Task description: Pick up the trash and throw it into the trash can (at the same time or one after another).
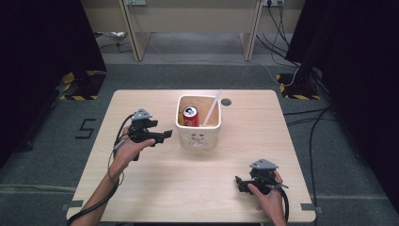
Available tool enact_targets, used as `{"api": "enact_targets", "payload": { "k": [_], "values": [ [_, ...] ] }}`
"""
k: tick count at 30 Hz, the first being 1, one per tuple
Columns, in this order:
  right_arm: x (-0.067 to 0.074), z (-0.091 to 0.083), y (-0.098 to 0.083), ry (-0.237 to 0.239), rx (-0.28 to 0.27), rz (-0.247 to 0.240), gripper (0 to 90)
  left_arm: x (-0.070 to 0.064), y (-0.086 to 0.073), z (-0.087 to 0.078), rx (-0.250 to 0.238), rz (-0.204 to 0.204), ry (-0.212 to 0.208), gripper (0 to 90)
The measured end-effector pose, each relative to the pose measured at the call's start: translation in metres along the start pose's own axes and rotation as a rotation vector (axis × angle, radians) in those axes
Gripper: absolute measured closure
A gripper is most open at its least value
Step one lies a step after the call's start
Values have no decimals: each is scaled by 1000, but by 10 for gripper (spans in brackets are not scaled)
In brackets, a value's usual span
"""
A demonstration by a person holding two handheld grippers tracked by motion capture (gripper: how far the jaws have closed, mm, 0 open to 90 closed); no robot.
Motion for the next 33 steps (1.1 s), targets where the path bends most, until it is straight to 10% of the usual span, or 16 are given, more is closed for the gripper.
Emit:
{"api": "enact_targets", "payload": {
  "k": [33],
  "values": [
    [0,0,0,0,2,0,3,-1,-71,14,63,19,15,180]
  ]
}}
Point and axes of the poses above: each handheld gripper's, and its own axes: z roughly forward along the jaws, y roughly out of its top, x roughly to its left, the point moved 7 cm from there along z, roughly forward along the jaws, and after that the axes turned 1 degree about x, right-handed, at the moved point
